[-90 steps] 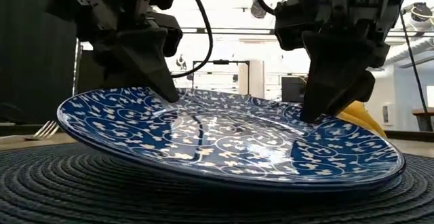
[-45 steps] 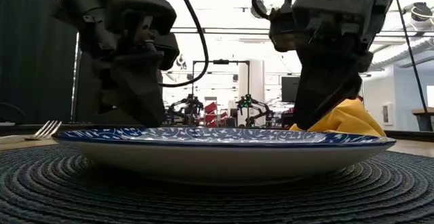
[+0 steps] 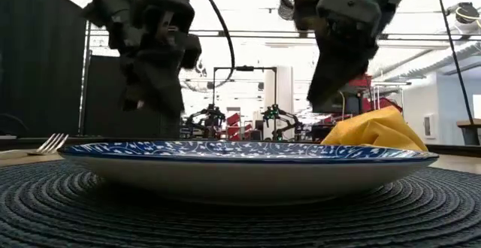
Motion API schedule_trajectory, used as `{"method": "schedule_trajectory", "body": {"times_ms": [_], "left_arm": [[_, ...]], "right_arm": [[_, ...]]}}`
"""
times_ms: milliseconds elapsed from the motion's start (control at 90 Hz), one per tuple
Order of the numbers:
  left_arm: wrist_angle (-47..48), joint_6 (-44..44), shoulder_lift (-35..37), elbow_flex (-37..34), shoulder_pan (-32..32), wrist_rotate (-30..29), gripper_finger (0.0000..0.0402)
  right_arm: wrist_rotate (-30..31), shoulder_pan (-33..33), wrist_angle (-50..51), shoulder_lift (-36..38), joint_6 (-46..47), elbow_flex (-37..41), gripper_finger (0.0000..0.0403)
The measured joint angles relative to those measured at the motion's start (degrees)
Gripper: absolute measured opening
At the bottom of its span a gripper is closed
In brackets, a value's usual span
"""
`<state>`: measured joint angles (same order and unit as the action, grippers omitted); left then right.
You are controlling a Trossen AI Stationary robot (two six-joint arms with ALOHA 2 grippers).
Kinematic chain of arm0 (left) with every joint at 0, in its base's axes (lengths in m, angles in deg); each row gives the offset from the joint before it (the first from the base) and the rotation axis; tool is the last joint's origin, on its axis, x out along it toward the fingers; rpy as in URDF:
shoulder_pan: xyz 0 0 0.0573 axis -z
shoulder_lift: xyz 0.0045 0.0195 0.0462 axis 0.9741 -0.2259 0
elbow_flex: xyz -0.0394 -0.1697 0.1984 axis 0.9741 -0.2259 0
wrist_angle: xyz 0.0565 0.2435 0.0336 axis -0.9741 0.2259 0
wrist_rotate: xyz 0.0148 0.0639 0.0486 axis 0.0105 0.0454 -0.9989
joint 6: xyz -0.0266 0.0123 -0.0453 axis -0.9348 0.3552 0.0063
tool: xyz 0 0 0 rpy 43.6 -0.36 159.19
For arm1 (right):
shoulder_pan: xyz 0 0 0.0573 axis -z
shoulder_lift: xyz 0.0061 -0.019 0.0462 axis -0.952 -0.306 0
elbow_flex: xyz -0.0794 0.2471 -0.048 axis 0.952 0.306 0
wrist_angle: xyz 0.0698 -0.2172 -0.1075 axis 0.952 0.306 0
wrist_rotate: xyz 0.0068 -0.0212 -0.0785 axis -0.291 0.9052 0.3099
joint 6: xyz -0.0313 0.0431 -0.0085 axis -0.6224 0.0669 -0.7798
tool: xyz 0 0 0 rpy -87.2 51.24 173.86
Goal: Set table place
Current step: Fold the yellow table napkin
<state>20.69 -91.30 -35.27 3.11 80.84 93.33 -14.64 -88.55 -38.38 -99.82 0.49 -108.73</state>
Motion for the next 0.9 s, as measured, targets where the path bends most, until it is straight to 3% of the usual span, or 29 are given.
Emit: {"method": "schedule_trajectory", "body": {"times_ms": [200, 344, 500, 600, 689, 778, 900], "left_arm": [[2.8, 6.2, 10.3, 0.0, -2.8, -12.1, 0.0059], [2.3, 6.5, 11.8, 0.0, -2.6, -23.2, 0.0059], [1.6, 5.8, 9.1, 0.0, -2.6, -24.7, 0.0059], [-3.8, 6.0, 6.8, -0.1, -2.6, -24.8, 0.0059], [-13.0, 13.7, 5.2, -0.1, -2.3, -26.4, 0.0059], [-20.7, 27.0, 4.6, -0.1, -1.5, -25.2, 0.0059], [-19.6, 40.2, 6.9, 0.0, -1.0, -23.0, 0.0059]], "right_arm": [[11.3, -0.6, 10.8, 8.1, -6.3, -0.1, 0.0128], [16.6, -2.8, 16.9, 8.9, -8.2, 0.0, 0.0128], [19.9, -4.1, 19.5, 8.7, -11.3, 2.3, 0.0128], [20.5, -3.6, 24.3, 8.7, -7.6, 3.1, 0.0128], [18.8, -2.9, 28.8, 8.7, -5.1, 3.1, 0.0128], [18.6, -2.7, 31.8, 8.7, -5.6, 3.1, 0.0128], [18.7, -2.7, 34.7, 9.8, -6.7, 3.1, 0.0128]]}}
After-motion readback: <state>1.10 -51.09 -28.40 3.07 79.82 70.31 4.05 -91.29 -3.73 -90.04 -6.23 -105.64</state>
